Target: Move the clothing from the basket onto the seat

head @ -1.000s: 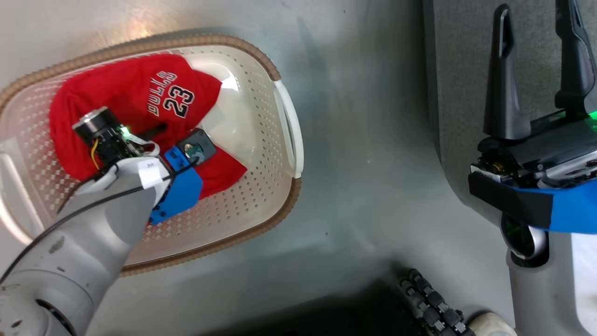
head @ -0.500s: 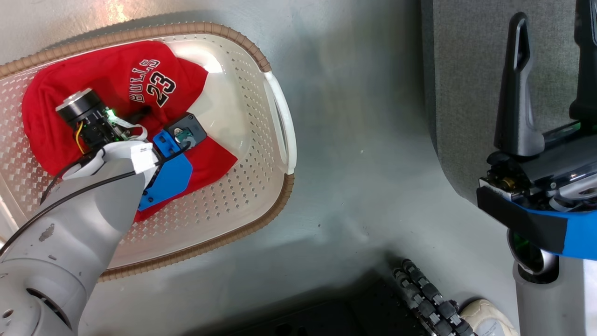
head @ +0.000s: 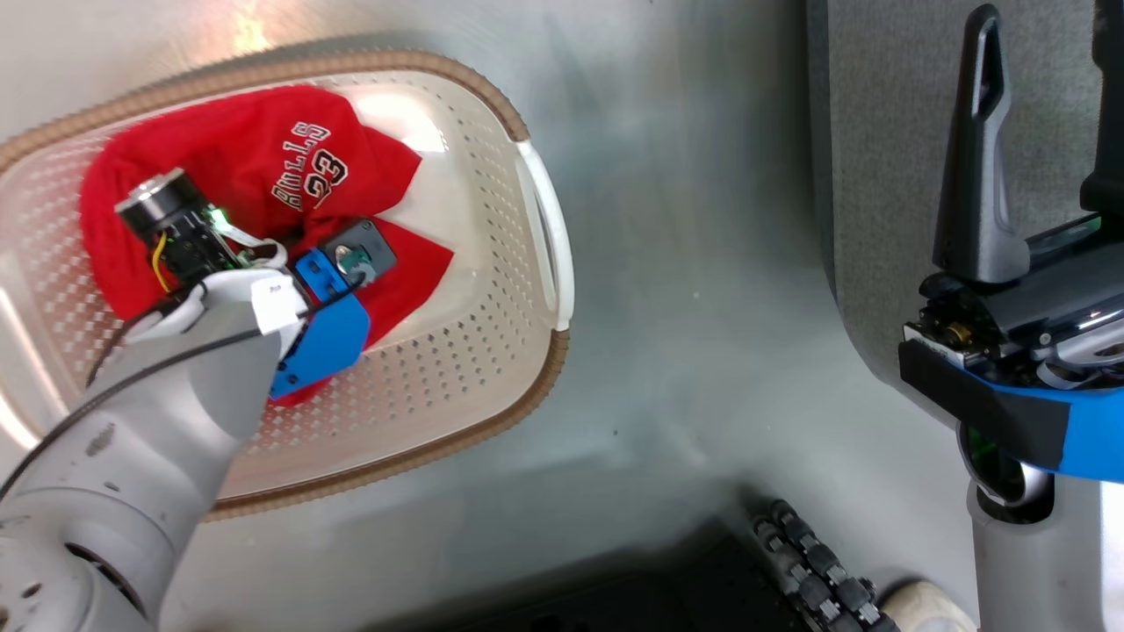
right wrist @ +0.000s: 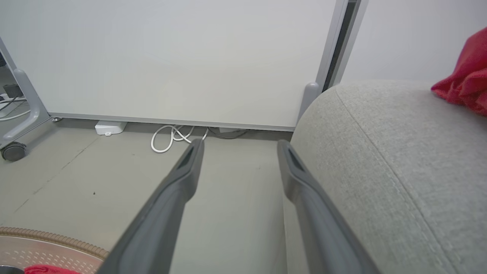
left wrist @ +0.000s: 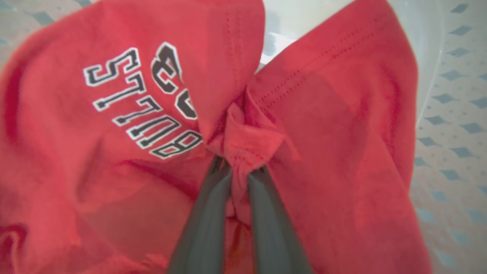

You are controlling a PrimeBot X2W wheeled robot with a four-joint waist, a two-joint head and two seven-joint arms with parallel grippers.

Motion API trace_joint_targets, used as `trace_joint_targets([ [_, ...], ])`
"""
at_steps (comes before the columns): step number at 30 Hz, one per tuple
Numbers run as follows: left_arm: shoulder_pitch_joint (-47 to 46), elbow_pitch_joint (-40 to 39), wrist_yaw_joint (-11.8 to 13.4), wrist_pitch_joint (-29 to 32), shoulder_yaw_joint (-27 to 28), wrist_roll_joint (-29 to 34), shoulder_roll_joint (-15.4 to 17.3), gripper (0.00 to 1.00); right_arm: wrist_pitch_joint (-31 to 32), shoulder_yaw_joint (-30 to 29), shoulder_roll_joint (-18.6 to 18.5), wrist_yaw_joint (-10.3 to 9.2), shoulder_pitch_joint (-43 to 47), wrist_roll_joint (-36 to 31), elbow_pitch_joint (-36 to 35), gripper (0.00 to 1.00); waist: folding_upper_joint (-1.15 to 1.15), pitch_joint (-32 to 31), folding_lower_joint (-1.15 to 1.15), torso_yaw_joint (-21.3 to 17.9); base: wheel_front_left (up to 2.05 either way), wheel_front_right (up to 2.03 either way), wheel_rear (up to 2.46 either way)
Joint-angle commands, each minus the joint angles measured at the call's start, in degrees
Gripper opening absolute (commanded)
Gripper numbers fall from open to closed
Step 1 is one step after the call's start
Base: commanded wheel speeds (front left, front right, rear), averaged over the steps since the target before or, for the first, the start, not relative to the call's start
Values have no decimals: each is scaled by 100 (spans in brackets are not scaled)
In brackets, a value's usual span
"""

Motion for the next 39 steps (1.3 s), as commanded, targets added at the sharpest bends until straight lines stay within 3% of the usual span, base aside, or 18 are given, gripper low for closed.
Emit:
trace_joint_targets([
  [1,73,2,3,-62,-19,19,-50,0,-3,-19,9,3,-89,-51,25,100,0,-128,0,83,0,0,0],
  [22,702,-110,23,-1466,370,-874,-742,0,-3,-168,7,3,235,-242,692,100,0,-2230,0,861,0,0,0],
  [28,919,-452,75,-1548,598,-1077,-705,0,-3,-244,7,3,507,-238,929,100,0,-2940,0,986,0,0,0],
  [39,1344,-1621,230,-1550,1213,-1202,-312,0,-3,-416,2,3,1122,-220,1351,100,0,-4212,0,1232,0,0,0],
])
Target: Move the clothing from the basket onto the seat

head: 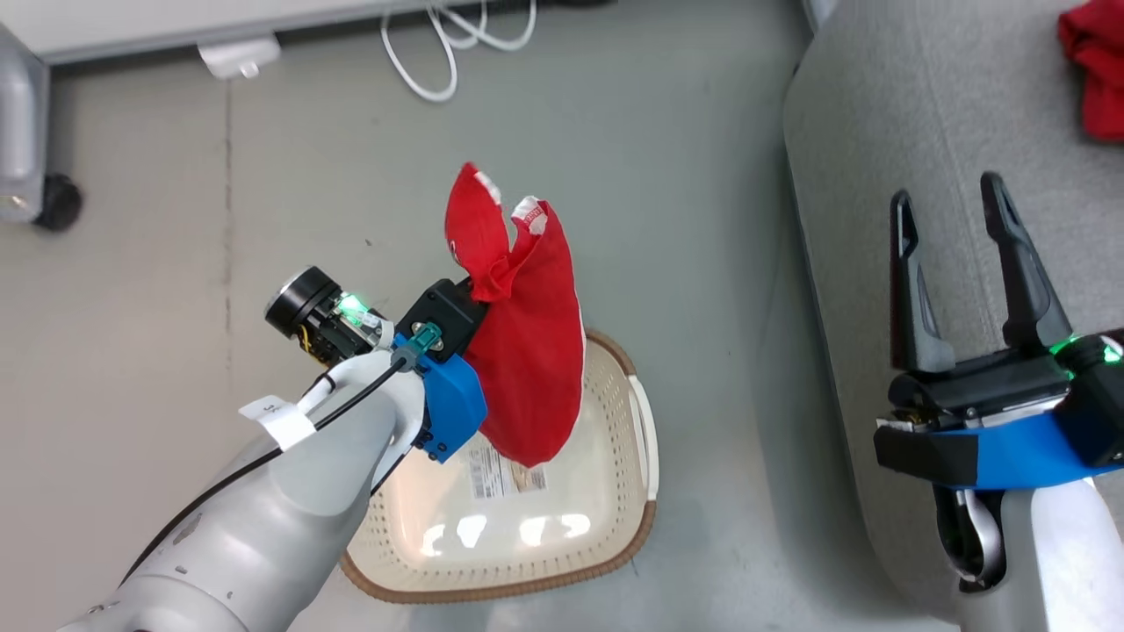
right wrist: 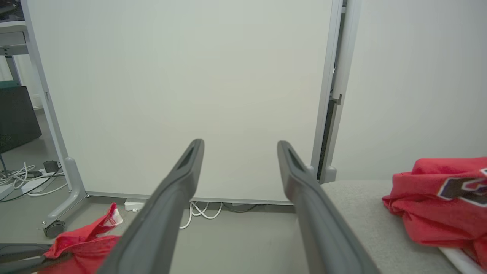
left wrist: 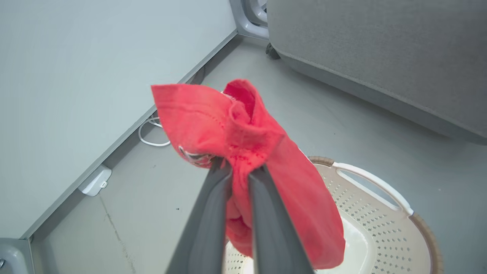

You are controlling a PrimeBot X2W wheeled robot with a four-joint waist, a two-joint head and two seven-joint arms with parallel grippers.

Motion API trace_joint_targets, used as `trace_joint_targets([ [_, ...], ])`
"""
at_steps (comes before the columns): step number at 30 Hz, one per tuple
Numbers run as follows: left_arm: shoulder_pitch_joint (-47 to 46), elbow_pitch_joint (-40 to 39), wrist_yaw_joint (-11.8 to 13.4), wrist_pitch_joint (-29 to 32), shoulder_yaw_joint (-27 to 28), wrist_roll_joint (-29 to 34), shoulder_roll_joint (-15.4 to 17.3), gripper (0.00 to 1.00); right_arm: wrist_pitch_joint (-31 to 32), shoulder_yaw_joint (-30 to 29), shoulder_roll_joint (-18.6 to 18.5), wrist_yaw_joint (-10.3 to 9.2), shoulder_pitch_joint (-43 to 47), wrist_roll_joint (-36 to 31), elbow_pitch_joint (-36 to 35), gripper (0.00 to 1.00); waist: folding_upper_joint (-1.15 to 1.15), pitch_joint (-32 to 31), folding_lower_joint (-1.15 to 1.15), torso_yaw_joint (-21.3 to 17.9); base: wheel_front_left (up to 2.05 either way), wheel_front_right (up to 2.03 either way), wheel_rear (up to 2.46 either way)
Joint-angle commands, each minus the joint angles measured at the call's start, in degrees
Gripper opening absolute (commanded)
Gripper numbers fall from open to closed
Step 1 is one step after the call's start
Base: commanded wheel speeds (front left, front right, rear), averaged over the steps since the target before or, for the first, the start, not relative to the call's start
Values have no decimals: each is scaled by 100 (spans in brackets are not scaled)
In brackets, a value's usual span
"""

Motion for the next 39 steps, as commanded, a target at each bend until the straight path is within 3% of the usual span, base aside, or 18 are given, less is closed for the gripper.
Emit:
trace_joint_targets([
  [1,95,-140,51,-28,106,-9,54,0,-2,-36,0,3,150,28,64,100,0,-538,1,143,0,0,0],
  [11,151,-744,106,-28,513,-33,108,0,-2,-82,5,3,682,123,289,100,0,-1498,1,343,0,0,0],
  [20,51,-1221,122,-28,772,-13,107,0,-2,-69,5,3,1007,223,412,100,0,-1992,1,503,0,0,0],
  [39,115,-1811,160,170,720,-162,147,0,-2,51,6,3,1281,443,589,100,0,-2346,1,588,0,0,0],
])
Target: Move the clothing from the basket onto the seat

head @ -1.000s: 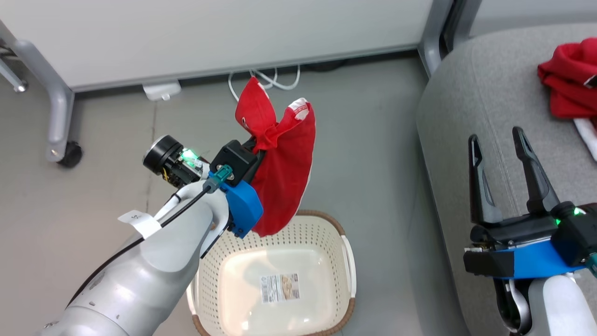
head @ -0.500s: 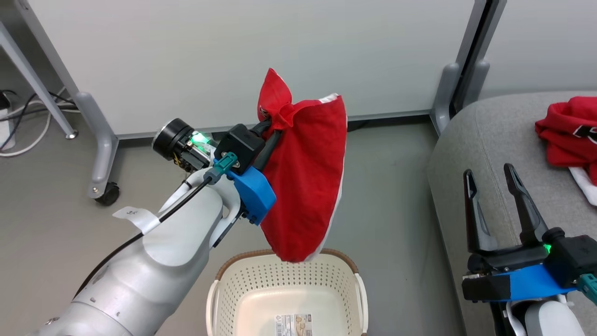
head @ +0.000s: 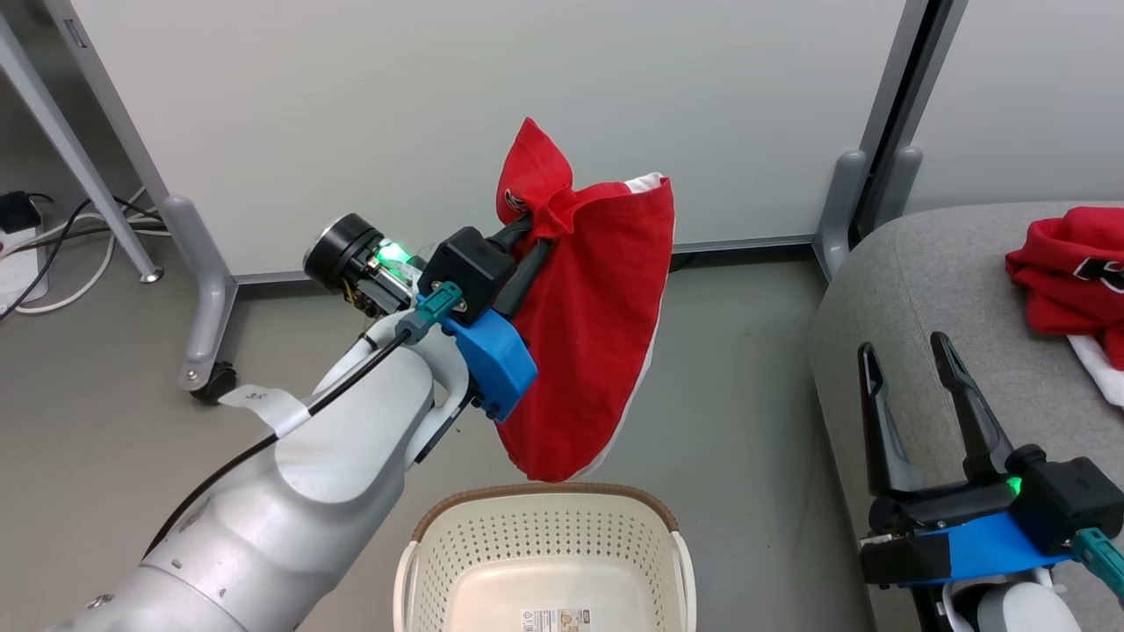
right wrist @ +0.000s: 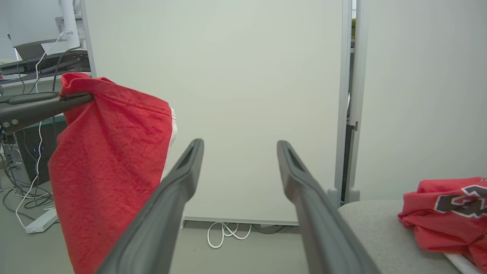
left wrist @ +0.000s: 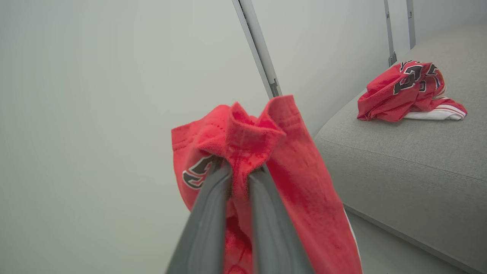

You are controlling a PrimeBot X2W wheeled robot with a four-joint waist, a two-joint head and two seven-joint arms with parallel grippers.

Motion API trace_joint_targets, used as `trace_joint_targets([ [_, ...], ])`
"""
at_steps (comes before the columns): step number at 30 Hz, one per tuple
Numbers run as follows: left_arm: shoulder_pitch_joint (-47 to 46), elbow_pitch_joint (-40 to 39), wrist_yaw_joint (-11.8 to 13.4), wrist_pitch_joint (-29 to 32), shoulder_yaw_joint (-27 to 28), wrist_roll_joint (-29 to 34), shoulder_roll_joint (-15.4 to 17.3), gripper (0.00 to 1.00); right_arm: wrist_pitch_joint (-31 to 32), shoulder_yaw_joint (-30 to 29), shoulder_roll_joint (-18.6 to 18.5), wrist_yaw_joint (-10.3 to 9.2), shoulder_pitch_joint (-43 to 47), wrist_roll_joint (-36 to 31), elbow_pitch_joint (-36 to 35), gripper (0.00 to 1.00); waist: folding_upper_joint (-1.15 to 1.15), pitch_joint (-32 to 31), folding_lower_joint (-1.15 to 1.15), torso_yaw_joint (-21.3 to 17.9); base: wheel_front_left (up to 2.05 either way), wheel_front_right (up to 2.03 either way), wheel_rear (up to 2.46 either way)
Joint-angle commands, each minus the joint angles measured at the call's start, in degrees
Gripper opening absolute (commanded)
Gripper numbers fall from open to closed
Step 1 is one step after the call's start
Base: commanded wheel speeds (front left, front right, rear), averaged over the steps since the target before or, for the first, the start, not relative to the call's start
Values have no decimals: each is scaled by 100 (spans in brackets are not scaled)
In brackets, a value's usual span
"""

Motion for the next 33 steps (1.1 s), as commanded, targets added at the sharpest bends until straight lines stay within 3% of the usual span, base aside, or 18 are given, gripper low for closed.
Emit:
trace_joint_targets([
  [1,21,-40,24,19,-7,-24,15,0,-3,17,5,3,85,43,12,100,-1,10,1,-4,0,0,0],
  [18,-145,-240,94,121,-101,-58,-51,0,-2,793,4,3,-342,156,349,100,-1,308,1,61,0,0,0],
  [33,-317,-414,105,77,-264,10,-255,0,-3,1019,-163,3,-1434,-158,1418,100,-1,633,1,169,0,0,0],
])
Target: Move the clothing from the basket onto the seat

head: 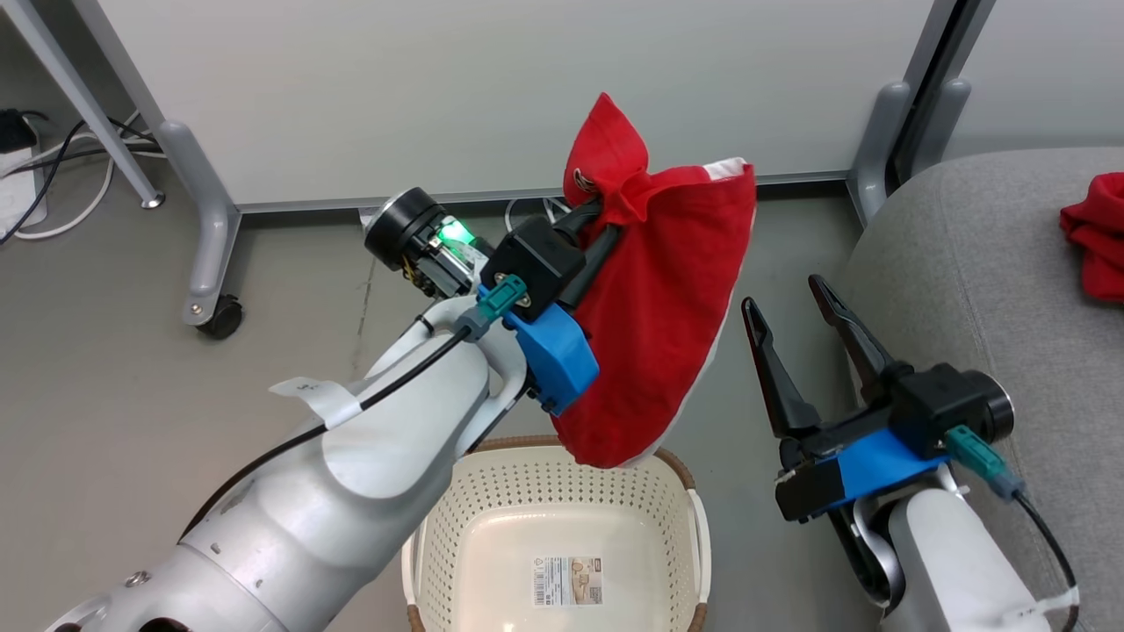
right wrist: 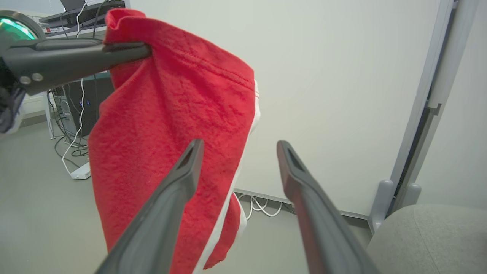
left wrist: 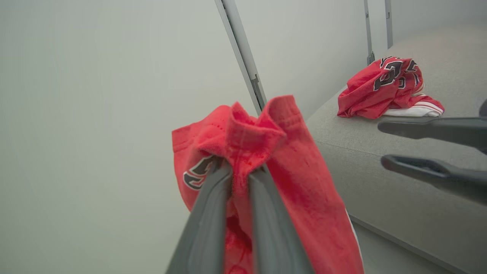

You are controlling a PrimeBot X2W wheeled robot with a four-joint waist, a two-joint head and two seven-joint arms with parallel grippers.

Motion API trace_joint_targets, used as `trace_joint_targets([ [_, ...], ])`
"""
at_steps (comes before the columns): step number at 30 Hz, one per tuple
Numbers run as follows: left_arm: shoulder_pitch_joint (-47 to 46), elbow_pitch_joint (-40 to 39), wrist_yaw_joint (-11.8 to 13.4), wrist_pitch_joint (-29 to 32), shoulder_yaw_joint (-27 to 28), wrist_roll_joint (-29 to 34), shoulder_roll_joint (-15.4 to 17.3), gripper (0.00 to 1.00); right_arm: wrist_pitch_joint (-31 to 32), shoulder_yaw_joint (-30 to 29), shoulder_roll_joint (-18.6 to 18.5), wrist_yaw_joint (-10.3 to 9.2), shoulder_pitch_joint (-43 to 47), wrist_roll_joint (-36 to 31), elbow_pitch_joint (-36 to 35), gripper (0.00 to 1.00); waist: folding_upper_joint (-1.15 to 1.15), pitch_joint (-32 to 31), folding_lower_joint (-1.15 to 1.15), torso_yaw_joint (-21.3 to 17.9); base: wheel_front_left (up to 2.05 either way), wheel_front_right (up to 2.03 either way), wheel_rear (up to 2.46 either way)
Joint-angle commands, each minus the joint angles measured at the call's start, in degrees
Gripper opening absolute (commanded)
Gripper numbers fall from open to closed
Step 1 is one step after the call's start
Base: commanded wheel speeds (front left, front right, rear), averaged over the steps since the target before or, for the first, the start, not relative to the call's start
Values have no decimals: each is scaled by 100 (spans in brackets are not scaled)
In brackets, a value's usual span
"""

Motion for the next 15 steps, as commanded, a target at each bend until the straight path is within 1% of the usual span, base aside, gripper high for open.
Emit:
trace_joint_targets([
  [1,-97,-35,2,-32,-23,29,-23,0,-3,47,-86,3,-186,22,104,100,-1,33,-1,28,0,0,0],
  [10,-139,-233,16,-66,-156,99,-123,0,-3,317,-454,3,-605,300,761,100,-1,112,-1,162,0,0,0],
  [15,-164,-357,19,-76,-214,121,-126,0,-3,729,-727,3,-790,620,1058,100,-1,119,-1,239,0,0,0],
])
